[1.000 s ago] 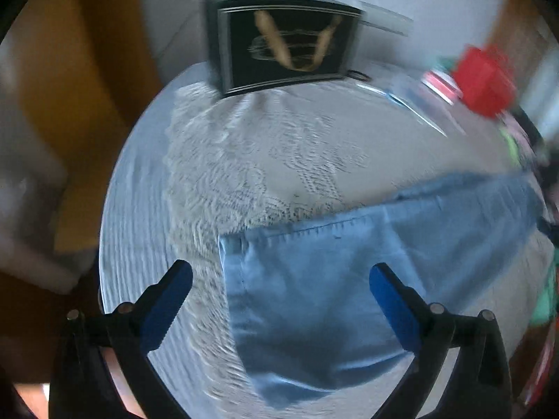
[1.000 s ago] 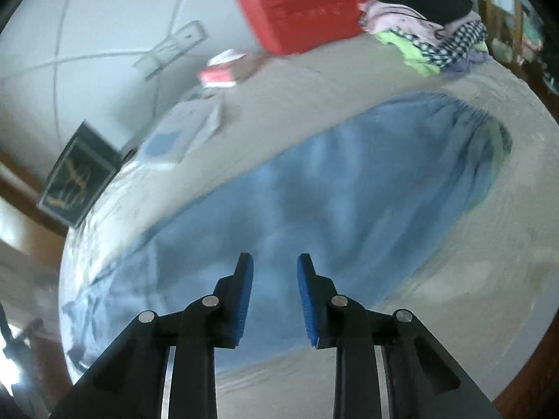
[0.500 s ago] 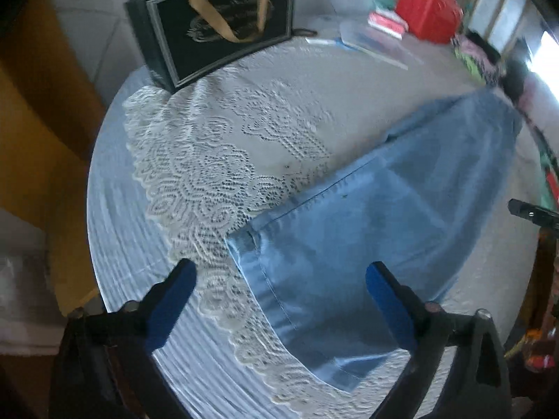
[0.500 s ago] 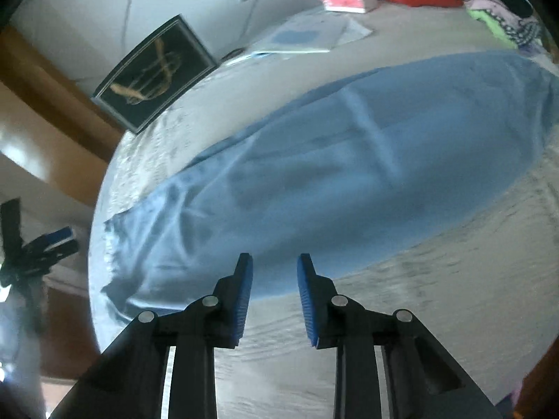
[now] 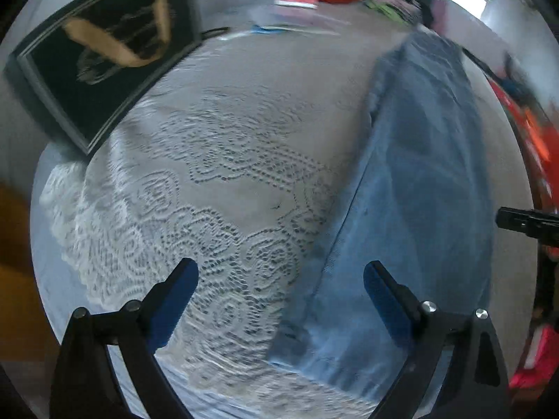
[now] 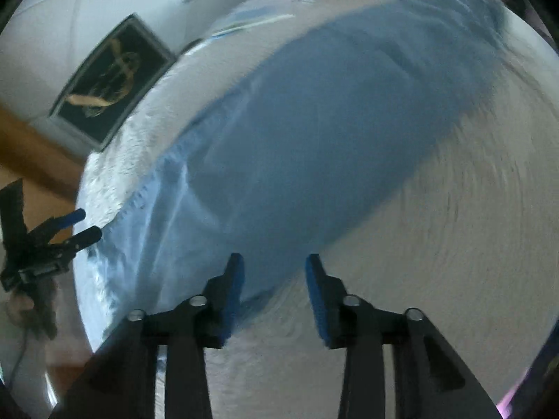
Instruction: Fold clothes
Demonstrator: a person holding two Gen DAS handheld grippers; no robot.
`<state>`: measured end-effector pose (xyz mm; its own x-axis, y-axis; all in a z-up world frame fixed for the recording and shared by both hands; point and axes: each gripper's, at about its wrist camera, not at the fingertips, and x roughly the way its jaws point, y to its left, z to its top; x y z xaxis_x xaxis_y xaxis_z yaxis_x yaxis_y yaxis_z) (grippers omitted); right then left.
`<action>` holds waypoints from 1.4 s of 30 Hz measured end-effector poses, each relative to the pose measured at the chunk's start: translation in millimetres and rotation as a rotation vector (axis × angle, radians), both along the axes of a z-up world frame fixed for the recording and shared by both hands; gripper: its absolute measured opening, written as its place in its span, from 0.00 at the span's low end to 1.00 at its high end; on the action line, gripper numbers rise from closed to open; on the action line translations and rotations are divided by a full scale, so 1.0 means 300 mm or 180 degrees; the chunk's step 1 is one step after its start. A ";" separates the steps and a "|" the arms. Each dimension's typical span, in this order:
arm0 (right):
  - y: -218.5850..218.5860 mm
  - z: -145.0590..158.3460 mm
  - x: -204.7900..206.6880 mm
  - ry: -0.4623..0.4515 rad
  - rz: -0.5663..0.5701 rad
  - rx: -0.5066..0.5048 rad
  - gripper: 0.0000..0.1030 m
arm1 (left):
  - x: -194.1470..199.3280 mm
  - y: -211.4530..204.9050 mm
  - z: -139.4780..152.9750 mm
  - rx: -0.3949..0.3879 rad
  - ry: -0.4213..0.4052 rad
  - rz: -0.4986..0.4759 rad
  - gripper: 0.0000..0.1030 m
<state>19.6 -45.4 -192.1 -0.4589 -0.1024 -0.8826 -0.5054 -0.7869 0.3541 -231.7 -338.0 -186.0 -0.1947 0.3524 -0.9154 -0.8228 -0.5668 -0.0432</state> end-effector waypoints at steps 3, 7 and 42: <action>-0.107 0.011 0.071 0.0017 -0.0465 -0.0102 0.63 | -0.010 0.010 -0.009 -0.0033 -0.0057 -0.0255 0.96; -0.245 0.034 0.116 0.0015 -0.0715 -0.0088 0.64 | 0.003 0.039 -0.014 -0.0069 0.0019 -0.0480 1.00; -0.759 0.029 0.144 -0.0363 -0.1524 -0.0131 0.22 | -0.028 -0.088 -0.041 -0.0189 -0.0335 -0.1810 0.07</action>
<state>62.9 -273.0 -183.5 -0.3635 0.0606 -0.9296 -0.8442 -0.4434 0.3012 -240.2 -364.5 -198.4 0.1034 0.3225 -0.9409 -0.9916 -0.0409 -0.1230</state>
